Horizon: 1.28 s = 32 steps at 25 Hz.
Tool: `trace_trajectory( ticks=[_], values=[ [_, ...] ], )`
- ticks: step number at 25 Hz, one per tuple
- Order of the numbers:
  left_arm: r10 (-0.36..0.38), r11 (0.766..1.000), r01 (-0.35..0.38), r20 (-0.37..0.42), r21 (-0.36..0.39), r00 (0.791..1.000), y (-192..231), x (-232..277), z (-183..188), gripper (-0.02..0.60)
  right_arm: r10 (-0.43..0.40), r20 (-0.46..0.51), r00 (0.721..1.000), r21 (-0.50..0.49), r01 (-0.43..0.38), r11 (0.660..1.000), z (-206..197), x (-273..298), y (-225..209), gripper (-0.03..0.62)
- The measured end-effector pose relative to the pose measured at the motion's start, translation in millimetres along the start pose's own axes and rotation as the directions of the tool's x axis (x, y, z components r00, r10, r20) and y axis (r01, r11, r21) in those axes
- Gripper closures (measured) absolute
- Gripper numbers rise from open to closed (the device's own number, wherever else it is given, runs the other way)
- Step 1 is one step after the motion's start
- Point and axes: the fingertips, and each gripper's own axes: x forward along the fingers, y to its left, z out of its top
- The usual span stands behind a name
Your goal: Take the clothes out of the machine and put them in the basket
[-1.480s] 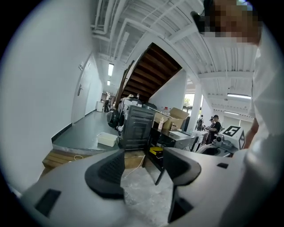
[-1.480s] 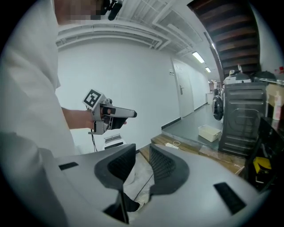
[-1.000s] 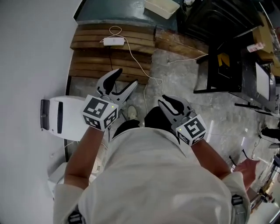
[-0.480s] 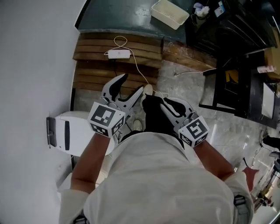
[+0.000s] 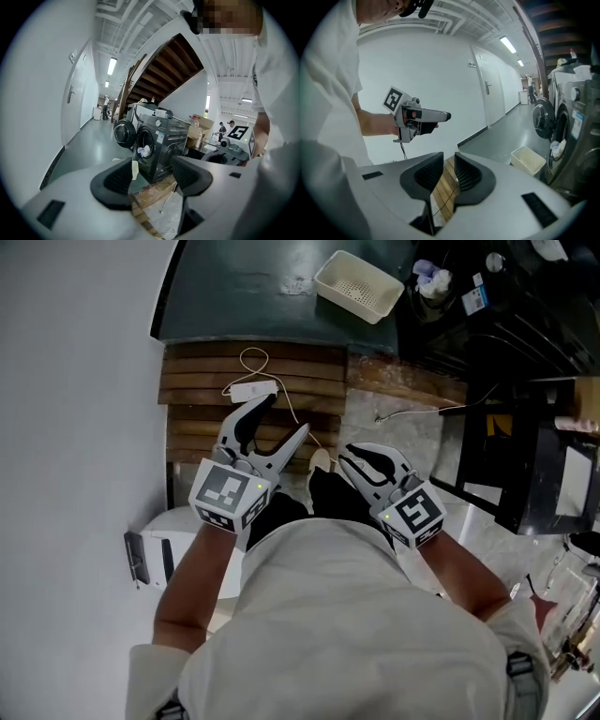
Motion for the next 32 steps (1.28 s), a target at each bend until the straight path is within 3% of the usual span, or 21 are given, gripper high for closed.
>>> trace_trajectory(
  ticks=[6, 11, 17, 23, 28, 32],
  values=[
    [-0.059, 0.997, 0.060, -0.026, 0.043, 0.998, 35.0, 44.4, 55.2, 0.316, -0.043, 0.021, 0.999, 0.022, 0.043, 0.999, 54.6, 23.0, -49.7, 0.516],
    [-0.168, 0.982, 0.170, -0.034, 0.086, 0.985, 63.4, 76.9, 89.1, 0.315, -0.121, 0.013, 0.993, 0.035, 0.121, 0.992, 81.2, 51.9, -67.4, 0.516],
    [-0.329, 0.930, 0.333, -0.049, 0.155, 0.943, 99.6, 120.9, 125.5, 0.316, -0.239, -0.012, 0.971, 0.091, 0.239, 0.967, 115.6, 95.5, -97.6, 0.516],
    [-0.436, 0.874, 0.443, -0.082, 0.198, 0.896, 127.7, 164.6, 141.2, 0.316, -0.306, -0.058, 0.950, 0.117, 0.311, 0.943, 138.1, 140.1, -135.0, 0.516],
    [-0.473, 0.843, 0.485, -0.108, 0.235, 0.874, 141.2, 208.7, 159.9, 0.315, -0.269, -0.122, 0.955, 0.187, 0.289, 0.939, 152.7, 160.7, -175.5, 0.516],
    [-0.494, 0.817, 0.511, -0.132, 0.267, 0.859, 146.3, 257.2, 164.3, 0.315, -0.245, -0.198, 0.949, 0.196, 0.283, 0.939, 140.2, 174.9, -225.4, 0.516]
  ],
)
